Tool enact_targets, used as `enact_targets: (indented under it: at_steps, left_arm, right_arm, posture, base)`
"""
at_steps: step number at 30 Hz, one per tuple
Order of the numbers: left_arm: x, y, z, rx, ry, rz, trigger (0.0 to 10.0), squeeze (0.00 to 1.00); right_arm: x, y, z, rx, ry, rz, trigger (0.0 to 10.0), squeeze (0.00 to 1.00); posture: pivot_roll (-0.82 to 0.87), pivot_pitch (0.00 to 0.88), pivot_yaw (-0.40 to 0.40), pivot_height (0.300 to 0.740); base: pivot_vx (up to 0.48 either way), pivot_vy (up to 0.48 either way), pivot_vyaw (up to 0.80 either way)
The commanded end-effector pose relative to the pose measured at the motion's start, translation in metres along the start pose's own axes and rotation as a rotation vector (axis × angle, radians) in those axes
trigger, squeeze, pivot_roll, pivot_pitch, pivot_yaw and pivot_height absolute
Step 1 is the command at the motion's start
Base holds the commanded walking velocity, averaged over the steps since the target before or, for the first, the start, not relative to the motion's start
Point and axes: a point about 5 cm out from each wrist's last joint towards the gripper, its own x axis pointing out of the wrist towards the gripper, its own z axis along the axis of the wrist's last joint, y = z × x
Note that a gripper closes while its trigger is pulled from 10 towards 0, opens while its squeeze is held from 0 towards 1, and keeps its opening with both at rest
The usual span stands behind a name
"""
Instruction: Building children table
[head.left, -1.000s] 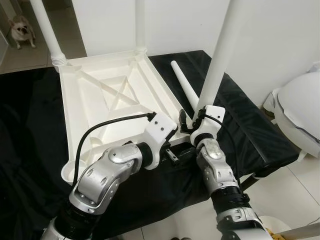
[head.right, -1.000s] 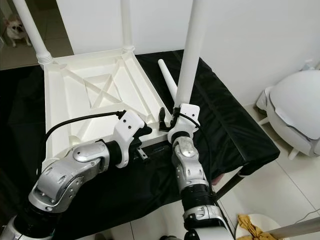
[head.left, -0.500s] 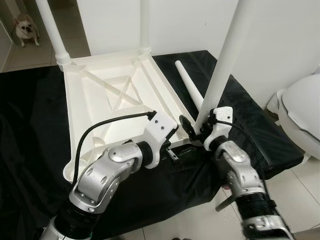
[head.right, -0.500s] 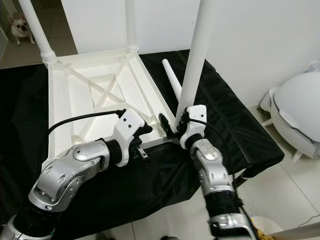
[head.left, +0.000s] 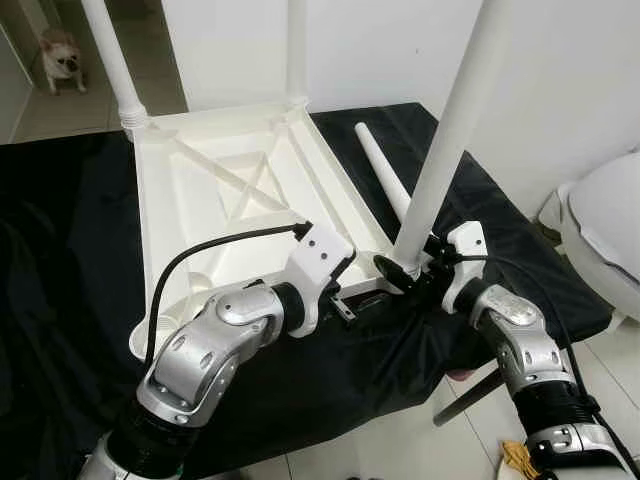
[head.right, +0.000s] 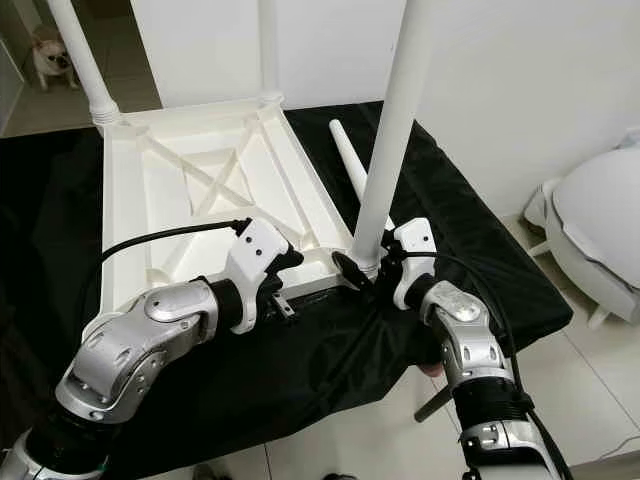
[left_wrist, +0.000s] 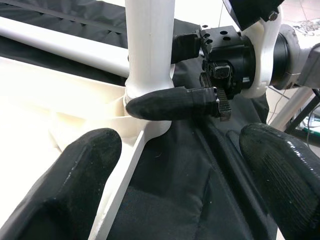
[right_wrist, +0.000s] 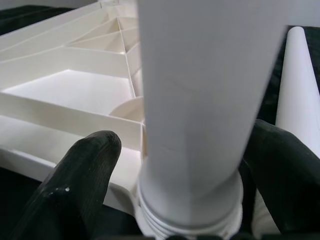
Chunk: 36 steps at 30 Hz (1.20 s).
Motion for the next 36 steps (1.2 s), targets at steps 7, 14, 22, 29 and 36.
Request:
enact_targets:
  at_steps: [7, 14, 22, 29, 36]
  left_arm:
    - [-0.001, -0.002, -0.002, -0.002, 0.015, -0.018, 10.0, 0.0]
    - [0.001, -0.002, -0.002, 0.001, 0.014, -0.024, 10.0, 0.0]
    - [0.001, -0.003, -0.002, 0.004, 0.016, -0.033, 10.0, 0.0]
    - [0.001, -0.004, -0.003, 0.0, 0.018, -0.033, 10.0, 0.0]
    - [0.002, -0.005, -0.003, -0.001, 0.018, -0.035, 10.0, 0.0]
  right_arm:
    - [0.0, -0.005, 0.001, -0.008, -0.027, 0.035, 0.0, 0.0]
    - [0.0, -0.004, 0.001, -0.007, -0.046, 0.034, 0.0, 0.0]
    - [0.003, -0.005, -0.002, -0.002, -0.035, -0.015, 10.0, 0.0]
    - [0.01, -0.001, -0.004, 0.05, -0.042, -0.125, 10.0, 0.0]
    - [0.023, 0.016, -0.001, 0.122, -0.056, -0.199, 10.0, 0.0]
  posture:
    - [-0.02, 0.068, 0.014, 0.74]
    - [-0.03, 0.06, 0.018, 0.74]
    - [-0.03, 0.056, 0.014, 0.74]
    - [-0.02, 0.053, 0.007, 0.74]
    - [-0.03, 0.052, 0.007, 0.74]
  base:
    - [0.0, 0.0, 0.0]
    - [0.0, 0.0, 0.0]
    - [0.0, 0.0, 0.0]
    - [0.0, 0.0, 0.0]
    - [0.0, 0.0, 0.0]
